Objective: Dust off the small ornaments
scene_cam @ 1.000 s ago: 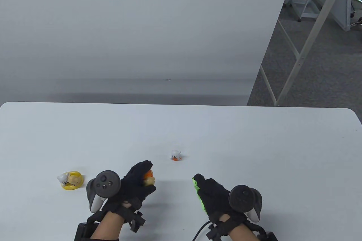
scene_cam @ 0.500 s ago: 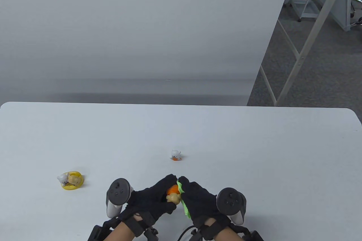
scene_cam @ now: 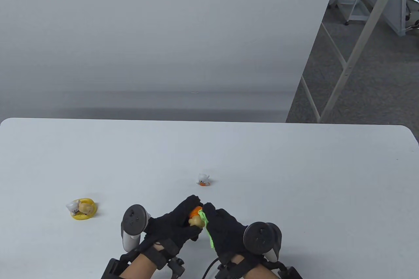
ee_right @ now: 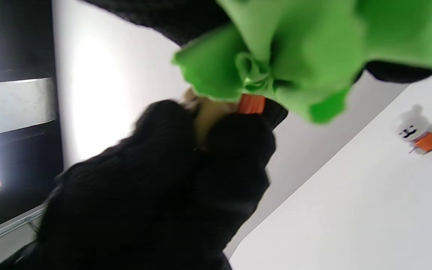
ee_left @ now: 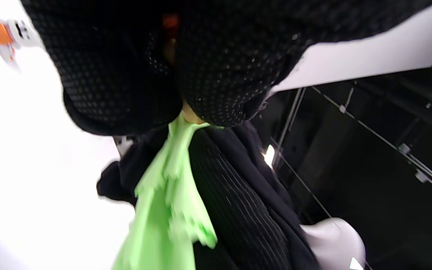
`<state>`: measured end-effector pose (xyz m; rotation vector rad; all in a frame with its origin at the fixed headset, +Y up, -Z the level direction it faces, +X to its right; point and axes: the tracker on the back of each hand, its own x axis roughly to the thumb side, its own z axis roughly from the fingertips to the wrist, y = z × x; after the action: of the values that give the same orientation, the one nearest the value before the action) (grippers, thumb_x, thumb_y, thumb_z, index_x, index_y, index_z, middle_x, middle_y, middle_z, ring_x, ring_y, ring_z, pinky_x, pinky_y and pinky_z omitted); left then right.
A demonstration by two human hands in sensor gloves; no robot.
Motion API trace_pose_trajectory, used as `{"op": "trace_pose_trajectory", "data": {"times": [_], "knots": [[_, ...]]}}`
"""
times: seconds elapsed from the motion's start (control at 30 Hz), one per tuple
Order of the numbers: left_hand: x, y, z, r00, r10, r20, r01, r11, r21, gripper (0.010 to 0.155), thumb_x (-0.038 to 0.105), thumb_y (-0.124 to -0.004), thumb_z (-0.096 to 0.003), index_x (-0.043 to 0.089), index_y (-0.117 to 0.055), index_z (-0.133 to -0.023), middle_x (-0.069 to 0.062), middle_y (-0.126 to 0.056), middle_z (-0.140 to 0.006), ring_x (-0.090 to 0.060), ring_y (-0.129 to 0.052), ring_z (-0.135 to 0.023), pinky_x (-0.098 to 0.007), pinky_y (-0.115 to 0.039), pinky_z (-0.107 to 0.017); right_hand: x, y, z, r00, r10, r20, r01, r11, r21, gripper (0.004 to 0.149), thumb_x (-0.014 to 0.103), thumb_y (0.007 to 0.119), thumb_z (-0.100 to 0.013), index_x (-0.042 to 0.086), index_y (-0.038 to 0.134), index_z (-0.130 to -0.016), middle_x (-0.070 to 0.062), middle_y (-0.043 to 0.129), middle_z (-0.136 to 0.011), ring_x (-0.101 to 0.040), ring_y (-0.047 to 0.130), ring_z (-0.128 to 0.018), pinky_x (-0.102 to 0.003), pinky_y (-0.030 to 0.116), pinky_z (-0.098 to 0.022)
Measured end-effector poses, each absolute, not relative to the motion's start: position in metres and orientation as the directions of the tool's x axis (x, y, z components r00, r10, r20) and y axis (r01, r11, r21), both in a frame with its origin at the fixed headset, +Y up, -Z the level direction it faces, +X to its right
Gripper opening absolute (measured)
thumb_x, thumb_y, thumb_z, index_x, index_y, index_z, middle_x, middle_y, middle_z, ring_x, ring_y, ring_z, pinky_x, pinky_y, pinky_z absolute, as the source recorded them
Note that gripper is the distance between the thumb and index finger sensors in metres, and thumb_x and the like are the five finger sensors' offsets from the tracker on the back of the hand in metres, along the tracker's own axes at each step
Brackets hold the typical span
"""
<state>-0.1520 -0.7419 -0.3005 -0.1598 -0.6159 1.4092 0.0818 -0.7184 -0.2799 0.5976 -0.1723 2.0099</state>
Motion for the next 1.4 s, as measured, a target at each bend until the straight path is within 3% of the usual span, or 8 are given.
{"op": "trace_pose_trajectory", "data": {"times": [0.17,0.43,0.53,0.67,0.8,0.87,1.07,1.4], "knots": [[-0.147,-0.746,-0.301,0.044,0.954,0.298,-0.858,0.189,-0.478,0.084,0.02,-0.097,-0.0378,-0.006,-0.059,-0.108,-0.041,-0.067,-0.103,-0.035,-0.111,-0.063,-0.041,-0.108,-0.038,0.088,-0.723,-0.283,-0.36,0.816,0.452,-0.864,-0.474,0.167,0.047,0.009,0.079,-0.053,-0.004,0.07,-0.097,-0.044,0.087,-0.074,-0.047,0.096,-0.046,-0.071,0.083,-0.041],[-0.158,-0.755,-0.305,0.191,0.948,0.254,-0.938,0.253,-0.237,0.084,0.021,-0.095,-0.039,-0.009,-0.056,-0.107,-0.044,-0.064,-0.103,-0.033,-0.11,-0.06,-0.038,-0.108,-0.035,0.073,-0.729,-0.275,-0.388,0.765,0.514,-0.796,-0.56,0.232,0.047,0.01,0.08,-0.053,-0.005,0.068,-0.096,-0.043,0.088,-0.073,-0.046,0.097,-0.045,-0.071,0.084,-0.04],[-0.165,-0.757,-0.312,0.219,0.935,0.278,-0.916,0.295,-0.271,0.092,0.025,-0.102,-0.0402,-0.009,-0.051,-0.109,-0.041,-0.067,-0.101,-0.029,-0.112,-0.057,-0.036,-0.109,-0.033,0.069,-0.724,-0.271,-0.433,0.719,0.543,-0.777,-0.603,0.179,0.046,0.01,0.08,-0.053,-0.003,0.071,-0.096,-0.042,0.088,-0.074,-0.046,0.098,-0.045,-0.07,0.084,-0.041],[-0.159,-0.748,-0.304,0.236,0.893,0.382,-0.881,0.363,-0.305,0.084,0.037,-0.112,-0.0345,0.003,-0.075,-0.102,-0.031,-0.081,-0.098,-0.018,-0.117,-0.048,-0.024,-0.112,-0.026,0.074,-0.72,-0.273,-0.482,0.658,0.579,-0.783,-0.619,0.052,0.046,0.01,0.079,-0.054,-0.002,0.07,-0.097,-0.043,0.087,-0.074,-0.047,0.096,-0.046,-0.071,0.083,-0.041],[-0.161,-0.758,-0.299,0.071,0.93,0.362,-0.957,0.166,-0.237,0.092,0.04,-0.105,-0.0369,-0.001,-0.061,-0.106,-0.029,-0.083,-0.095,-0.019,-0.118,-0.045,-0.025,-0.112,-0.025,0.079,-0.722,-0.274,-0.441,0.712,0.547,-0.813,-0.574,0.092,0.046,0.011,0.078,-0.054,-0.001,0.069,-0.098,-0.043,0.086,-0.075,-0.046,0.096,-0.046,-0.07,0.084,-0.041],[-0.157,-0.757,-0.297,0.021,0.92,0.39,-0.958,0.13,-0.254,0.086,0.037,-0.107,-0.0338,0.001,-0.072,-0.103,-0.028,-0.081,-0.098,-0.02,-0.117,-0.048,-0.026,-0.111,-0.028,0.082,-0.722,-0.275,-0.4,0.751,0.526,-0.851,-0.517,0.09,0.047,0.011,0.078,-0.054,-0.002,0.069,-0.098,-0.043,0.086,-0.074,-0.045,0.096,-0.046,-0.07,0.084,-0.041],[-0.146,-0.745,-0.293,0.171,0.839,0.517,-0.916,0.329,-0.231,0.089,0.033,-0.105,-0.0359,-0.002,-0.063,-0.106,-0.033,-0.075,-0.1,-0.028,-0.113,-0.058,-0.034,-0.109,-0.035,0.087,-0.721,-0.276,-0.302,0.838,0.454,-0.903,-0.405,0.147,0.047,0.011,0.078,-0.054,-0.003,0.068,-0.098,-0.043,0.087,-0.074,-0.044,0.098,-0.045,-0.069,0.085,-0.04],[-0.149,-0.736,-0.292,0.209,0.845,0.492,-0.91,0.352,-0.218,0.087,0.032,-0.098,-0.0377,-0.009,-0.062,-0.106,-0.038,-0.072,-0.101,-0.038,-0.109,-0.062,-0.041,-0.105,-0.039,0.079,-0.712,-0.272,-0.357,0.77,0.528,-0.842,-0.51,0.174,0.048,0.009,0.079,-0.053,-0.006,0.066,-0.097,-0.044,0.087,-0.073,-0.046,0.098,-0.044,-0.071,0.085,-0.04]]}}
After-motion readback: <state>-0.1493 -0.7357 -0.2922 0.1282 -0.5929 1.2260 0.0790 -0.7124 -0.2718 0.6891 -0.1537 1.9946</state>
